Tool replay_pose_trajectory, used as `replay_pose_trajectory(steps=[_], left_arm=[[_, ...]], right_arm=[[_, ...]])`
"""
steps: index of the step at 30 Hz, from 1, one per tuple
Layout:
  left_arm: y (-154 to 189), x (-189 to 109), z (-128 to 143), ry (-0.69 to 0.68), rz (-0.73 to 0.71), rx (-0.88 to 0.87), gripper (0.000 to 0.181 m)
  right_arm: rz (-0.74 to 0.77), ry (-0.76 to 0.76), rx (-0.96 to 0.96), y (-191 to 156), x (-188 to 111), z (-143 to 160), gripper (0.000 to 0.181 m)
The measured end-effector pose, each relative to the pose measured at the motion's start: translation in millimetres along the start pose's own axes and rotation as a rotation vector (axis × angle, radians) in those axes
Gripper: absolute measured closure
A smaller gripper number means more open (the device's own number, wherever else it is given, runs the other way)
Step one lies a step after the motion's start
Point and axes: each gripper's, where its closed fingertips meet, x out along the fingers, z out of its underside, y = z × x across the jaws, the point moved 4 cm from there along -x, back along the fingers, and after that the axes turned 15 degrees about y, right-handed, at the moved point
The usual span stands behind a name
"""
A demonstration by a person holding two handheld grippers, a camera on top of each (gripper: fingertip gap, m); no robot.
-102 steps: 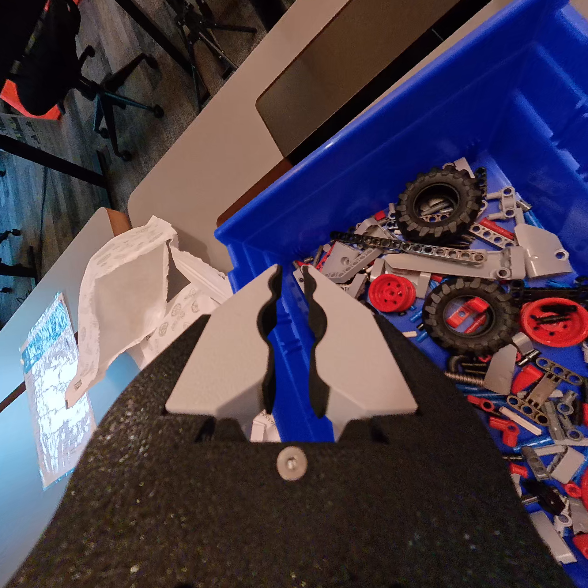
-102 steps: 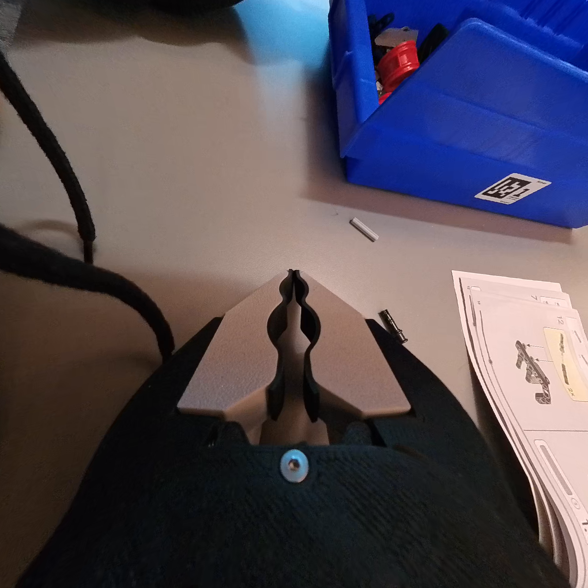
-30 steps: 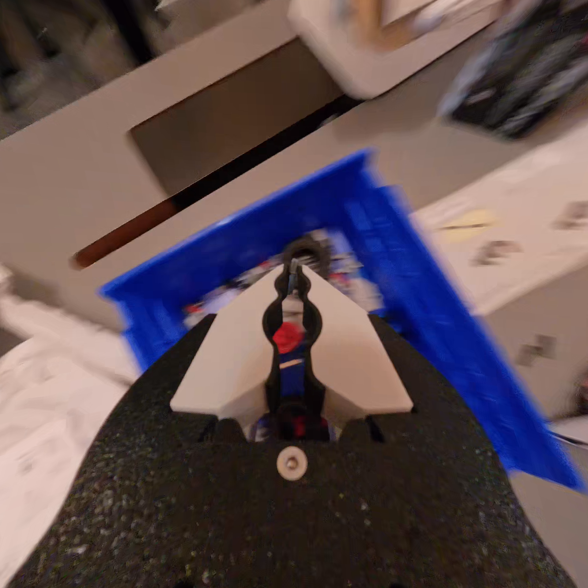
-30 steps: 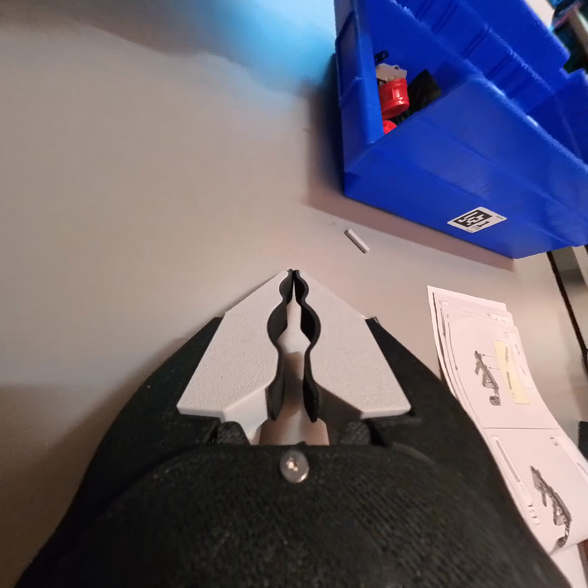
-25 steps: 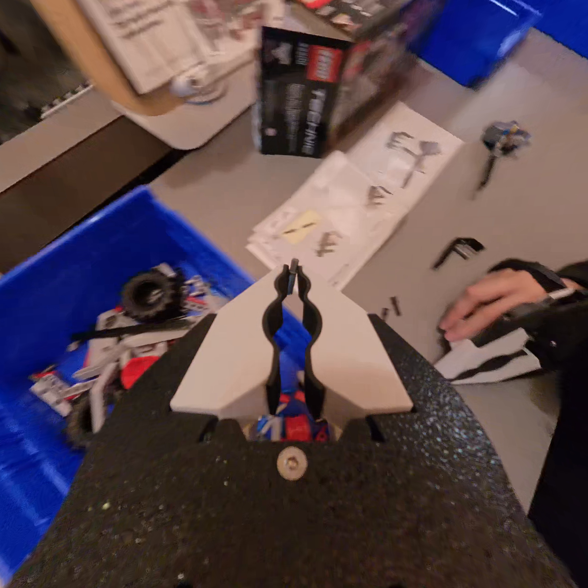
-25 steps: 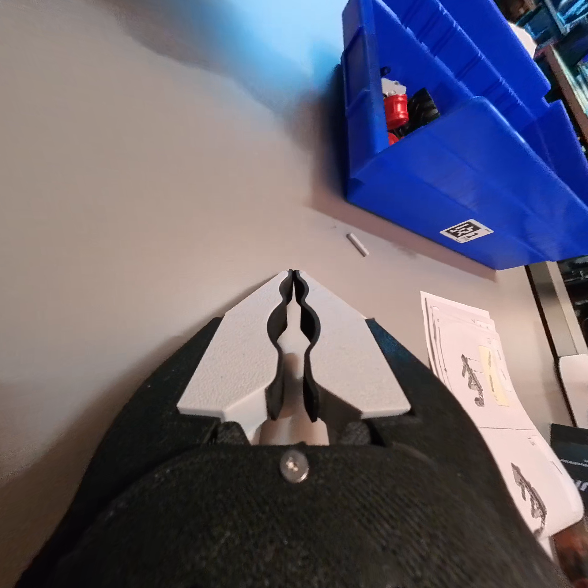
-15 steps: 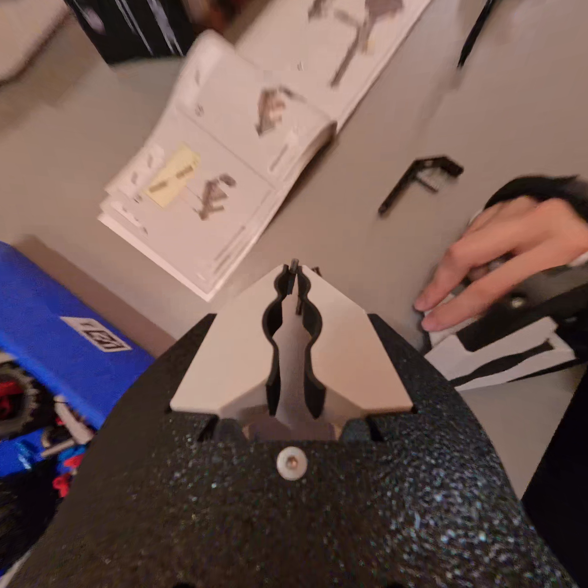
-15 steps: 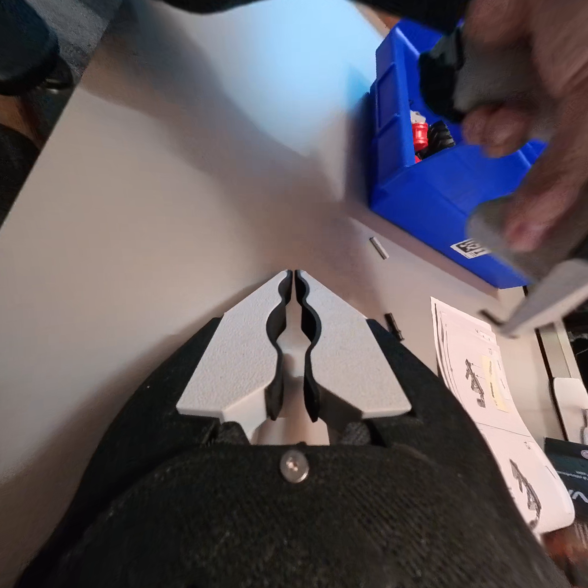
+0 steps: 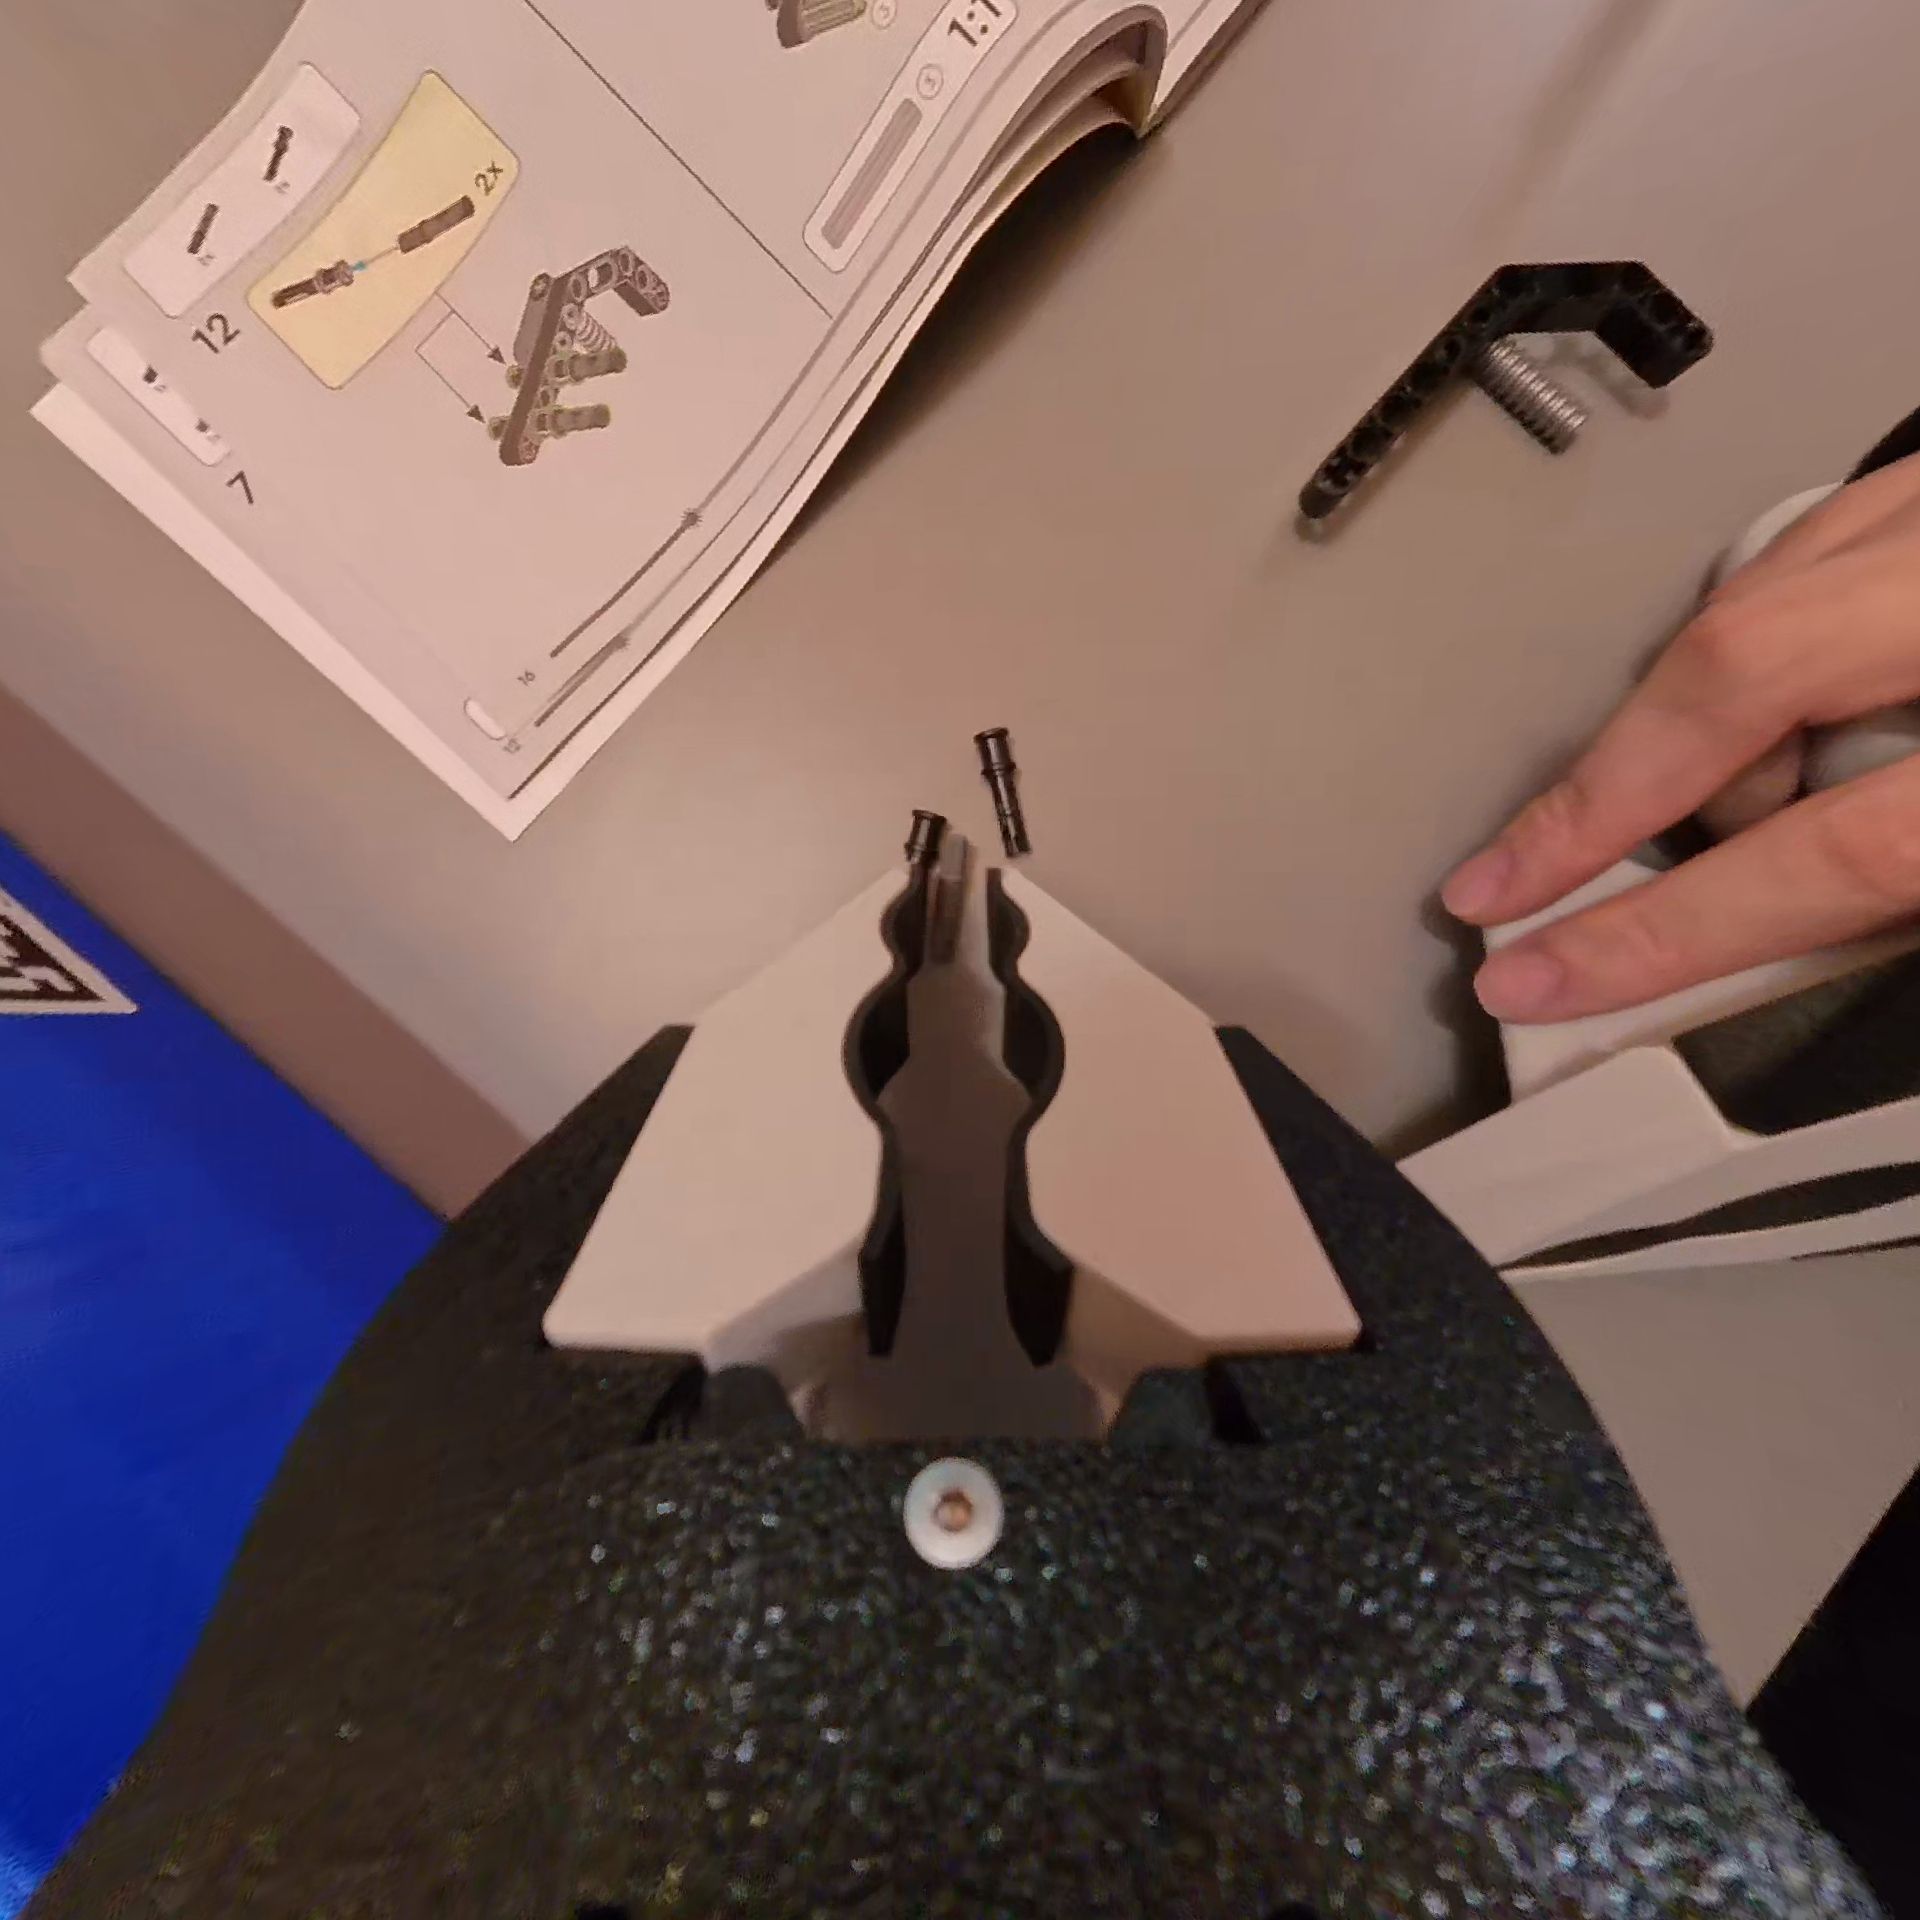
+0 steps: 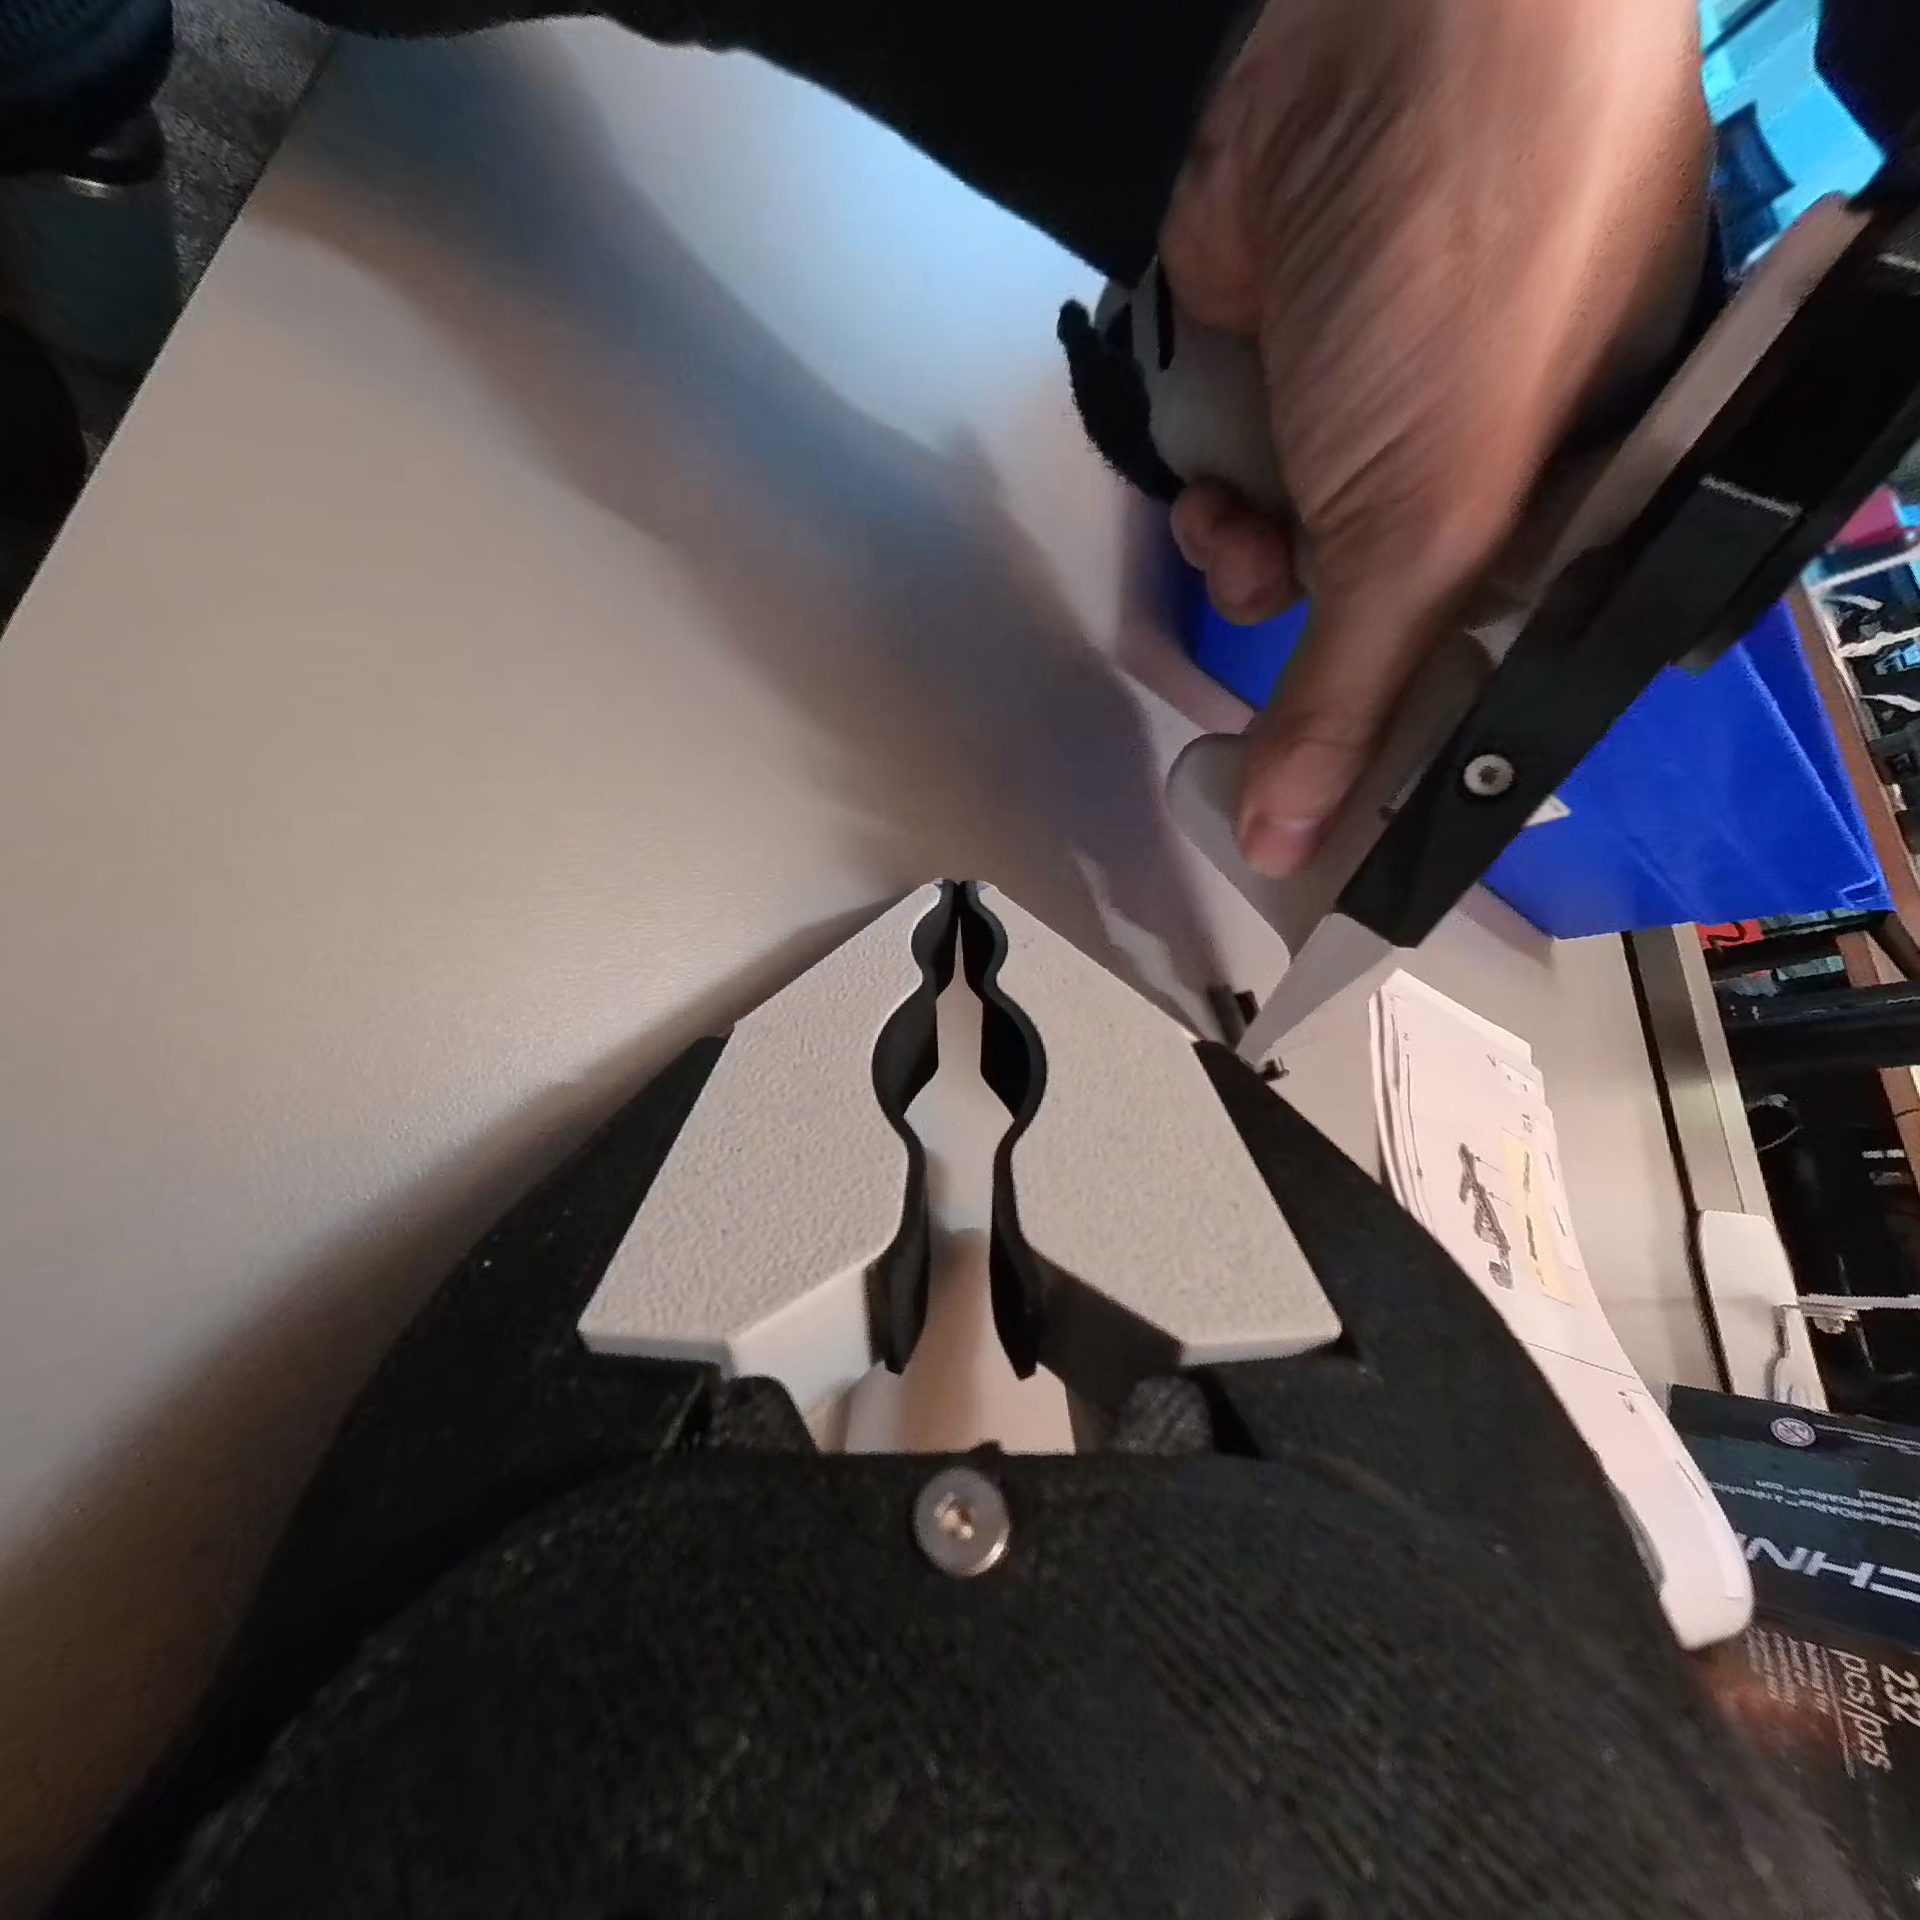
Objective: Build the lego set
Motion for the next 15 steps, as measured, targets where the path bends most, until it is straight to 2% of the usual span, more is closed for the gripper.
replay_pose_trajectory(steps=[1, 6, 11, 15], left_arm=[[-1, -1, 0, 0.002, 0.007, 0.004, 0.169], [2, -18, -13, 0.118, 0.075, -0.049, 0.168], [0, -55, -36, 0.285, 0.059, -0.084, 0.173], [-8, -78, -40, 0.318, 0.003, -0.058, 0.173]], right_arm=[[0.003, 0.002, 0.005, 0, 0, 0, 0.181], [0.01, 0.003, 0.005, 0, 0, 0, 0.181], [0.013, 0.003, 0.016, 1, 0, 0, 0.181], [0.016, -0.004, 0.004, 1, 1, 1, 0.181]])
